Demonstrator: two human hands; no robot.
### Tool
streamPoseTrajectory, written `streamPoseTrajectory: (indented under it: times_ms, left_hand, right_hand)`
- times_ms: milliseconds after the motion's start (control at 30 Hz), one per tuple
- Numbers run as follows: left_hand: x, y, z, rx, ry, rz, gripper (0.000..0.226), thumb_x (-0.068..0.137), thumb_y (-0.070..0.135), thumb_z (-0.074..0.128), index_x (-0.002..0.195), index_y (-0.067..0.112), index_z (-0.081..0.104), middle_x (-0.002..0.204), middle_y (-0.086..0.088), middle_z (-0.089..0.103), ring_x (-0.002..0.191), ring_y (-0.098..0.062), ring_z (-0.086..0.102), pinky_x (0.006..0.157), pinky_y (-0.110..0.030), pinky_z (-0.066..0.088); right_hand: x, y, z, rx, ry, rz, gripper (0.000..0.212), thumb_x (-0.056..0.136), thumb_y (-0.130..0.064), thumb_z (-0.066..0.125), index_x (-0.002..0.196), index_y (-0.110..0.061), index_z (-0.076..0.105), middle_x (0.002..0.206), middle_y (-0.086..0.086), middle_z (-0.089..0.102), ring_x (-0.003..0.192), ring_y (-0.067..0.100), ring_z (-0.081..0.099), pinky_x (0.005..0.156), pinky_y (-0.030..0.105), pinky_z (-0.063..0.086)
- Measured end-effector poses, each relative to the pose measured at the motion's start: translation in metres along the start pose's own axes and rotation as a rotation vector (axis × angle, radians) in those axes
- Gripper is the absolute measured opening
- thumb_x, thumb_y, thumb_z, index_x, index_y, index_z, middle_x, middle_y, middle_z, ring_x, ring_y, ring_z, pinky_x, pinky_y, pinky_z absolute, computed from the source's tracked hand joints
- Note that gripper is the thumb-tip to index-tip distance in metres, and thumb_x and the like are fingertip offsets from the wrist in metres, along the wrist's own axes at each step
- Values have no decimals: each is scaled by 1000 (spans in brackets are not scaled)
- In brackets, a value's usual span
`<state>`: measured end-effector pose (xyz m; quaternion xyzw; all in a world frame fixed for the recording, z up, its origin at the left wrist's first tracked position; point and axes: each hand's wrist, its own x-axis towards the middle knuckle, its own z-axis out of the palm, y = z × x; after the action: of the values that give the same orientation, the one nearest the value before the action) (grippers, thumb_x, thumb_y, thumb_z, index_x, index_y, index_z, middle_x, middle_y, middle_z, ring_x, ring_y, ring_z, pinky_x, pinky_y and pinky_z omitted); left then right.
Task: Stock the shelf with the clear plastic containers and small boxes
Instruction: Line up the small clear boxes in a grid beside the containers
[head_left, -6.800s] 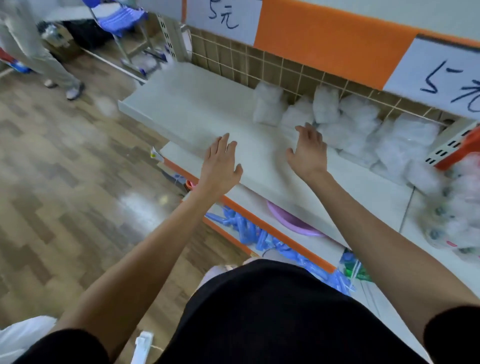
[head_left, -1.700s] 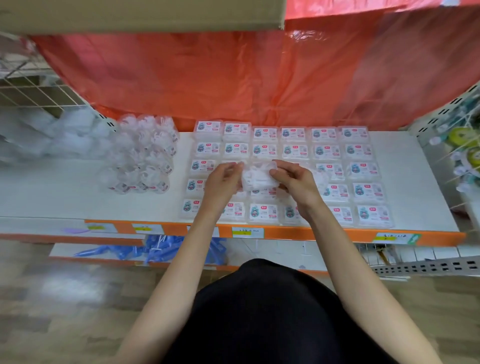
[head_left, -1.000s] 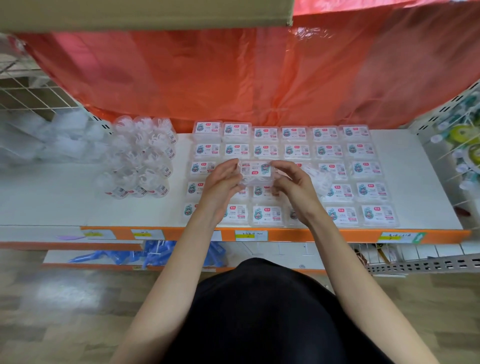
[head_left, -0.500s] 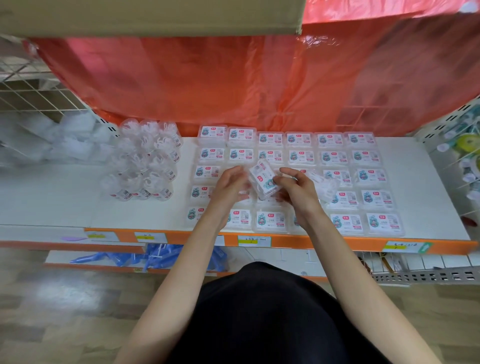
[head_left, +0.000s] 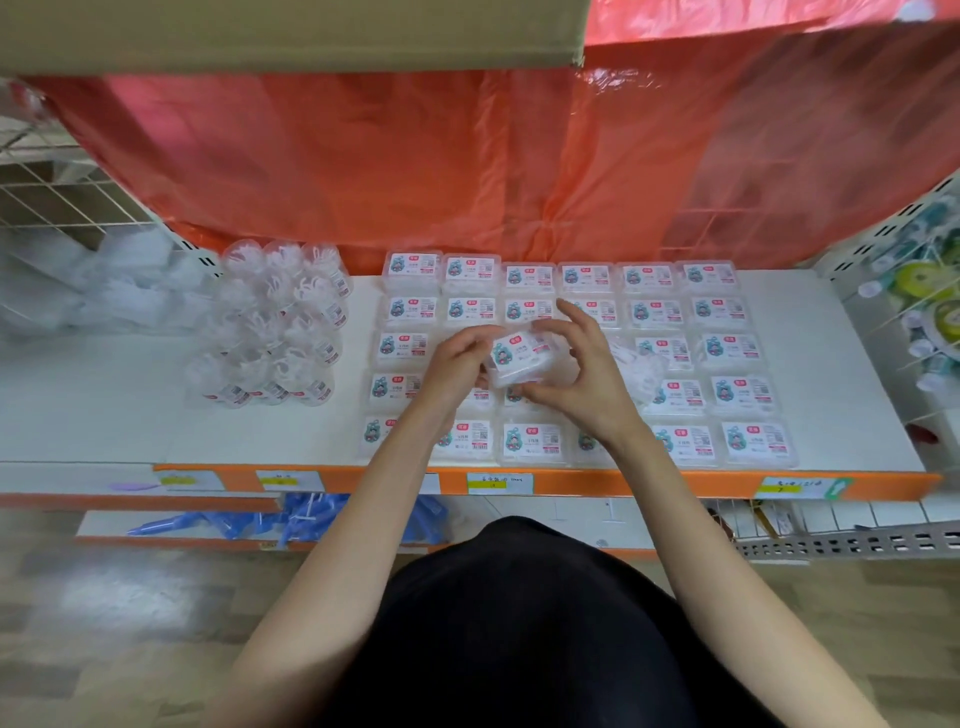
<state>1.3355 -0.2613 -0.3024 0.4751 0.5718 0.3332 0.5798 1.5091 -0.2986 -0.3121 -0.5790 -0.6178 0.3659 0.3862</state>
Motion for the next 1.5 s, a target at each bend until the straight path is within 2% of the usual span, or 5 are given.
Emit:
streamPoseTrajectory:
  times_ms: [333,567,733,1333,1500]
  left_hand:
    - [19,6,-9,133,-84,71,30,104,16,43,113,31,66,94,-4,61,85,-14,58,72,-24,50]
    - [34,-2,-6,825,221,299,39,100,28,45,138,18,52,145,-2,48,137,-23,36,114,-36,25]
    - [38,-31,0,1109,103,195,51,104,38,30,152,23,27,163,-3,10,150,-24,2,119,-44,3]
    - [39,-48,7,1206,168,223,54,103,40,23,153,20,22,163,-6,9,150,-26,3,119,-48,7]
    - [40,-49,5,1216,178,231,53,103,41,24,153,21,24,163,-5,11,150,-26,5,118,-46,7]
  right_hand:
    - [22,6,-7,-238,-34,-65,44,69,-21,88,108,-22,69,126,-4,59,114,13,51,98,36,44]
    - [68,21,-21,-341,57,8,45,70,-25,88,109,-21,66,118,1,54,115,22,51,92,31,44]
    - [110,20,-25,-490,57,128,46,75,-32,84,114,-20,62,124,3,51,121,25,44,98,36,41]
    - [141,27,-8,-519,17,135,40,82,-21,75,119,-18,61,141,3,44,124,24,49,98,37,46]
    - [118,21,-23,-421,106,142,26,85,-23,71,110,-23,66,120,2,55,111,25,55,92,38,48]
